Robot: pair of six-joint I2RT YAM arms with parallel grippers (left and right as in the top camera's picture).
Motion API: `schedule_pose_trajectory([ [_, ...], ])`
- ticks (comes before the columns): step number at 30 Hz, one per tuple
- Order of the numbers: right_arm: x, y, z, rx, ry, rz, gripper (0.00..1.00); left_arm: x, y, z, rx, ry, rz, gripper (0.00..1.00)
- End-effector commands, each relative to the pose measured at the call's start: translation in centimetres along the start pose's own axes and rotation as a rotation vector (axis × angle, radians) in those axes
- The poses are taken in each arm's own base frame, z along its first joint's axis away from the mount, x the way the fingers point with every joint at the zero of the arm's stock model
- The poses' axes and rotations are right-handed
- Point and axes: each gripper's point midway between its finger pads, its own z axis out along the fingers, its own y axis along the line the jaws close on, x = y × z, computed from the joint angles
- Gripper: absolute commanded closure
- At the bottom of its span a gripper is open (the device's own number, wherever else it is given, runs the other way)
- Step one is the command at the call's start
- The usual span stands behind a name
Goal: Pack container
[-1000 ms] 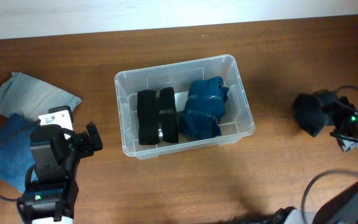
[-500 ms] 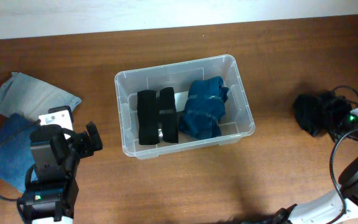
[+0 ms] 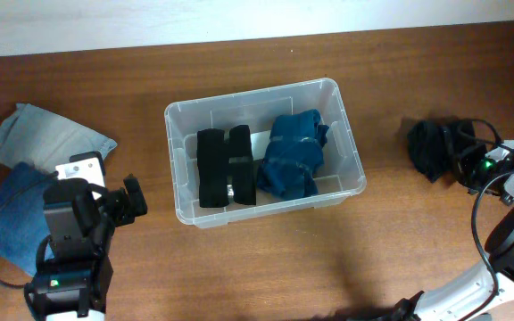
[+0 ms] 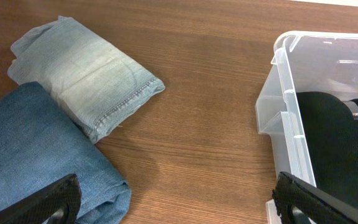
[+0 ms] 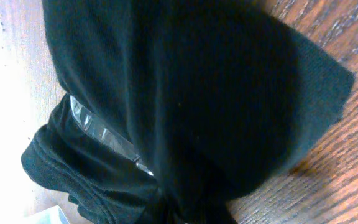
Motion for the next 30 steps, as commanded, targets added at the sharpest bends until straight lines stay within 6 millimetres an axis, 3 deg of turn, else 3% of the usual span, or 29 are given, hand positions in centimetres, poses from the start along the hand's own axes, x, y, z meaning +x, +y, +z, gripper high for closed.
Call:
schedule_pose_trajectory([
  [1, 0.8, 0.1, 0.1, -0.006, 0.018, -0.065, 0.96, -1.0, 0.0, -0.4, 0.006, -0.024, -0.015, 0.01],
  [5, -0.1, 3.2, -2.3, -0.073, -0.033, -0.134, 0.96, -1.0, 0.0, -0.4, 0.005, -0.024, -0.015, 0.01],
  [8, -0.9, 6.7, -5.3, -0.132, -0.102, -0.215, 0.96, -1.0, 0.0, -0.4, 0.005, -0.024, -0.015, 0.0],
  [10, -0.4, 10.9, -8.9, -0.179, -0.158, -0.315, 0.96, -1.0, 0.0, -0.4, 0.006, -0.024, -0.015, 0.01],
  [12, 0.8, 14.0, -11.3, -0.215, -0.179, -0.408, 0.96, -1.0, 0.0, -0.4, 0.005, -0.024, -0.015, 0.01],
  [17, 6.2, 21.4, -15.8, -0.314, -0.189, -0.645, 0.96, -1.0, 0.0, -0.4, 0.005, -0.024, -0.015, 0.01],
  [21, 12.7, 26.7, -17.7, -0.428, -0.145, -0.874, 0.96, -1.0, 0.0, -0.4, 0.006, -0.024, -0.015, 0.01],
  [25, 19.9, 29.3, -16.9, -0.519, -0.002, -1.025, 0.96, -1.0, 0.0, -0.4, 0.005, -0.023, -0.015, 0.01],
  [30, 27.8, 30.0, -13.3, -0.535, 0.196, -1.144, 0.96, -1.0, 0.0, -0.4, 0.005, -0.023, -0.015, 0.01],
])
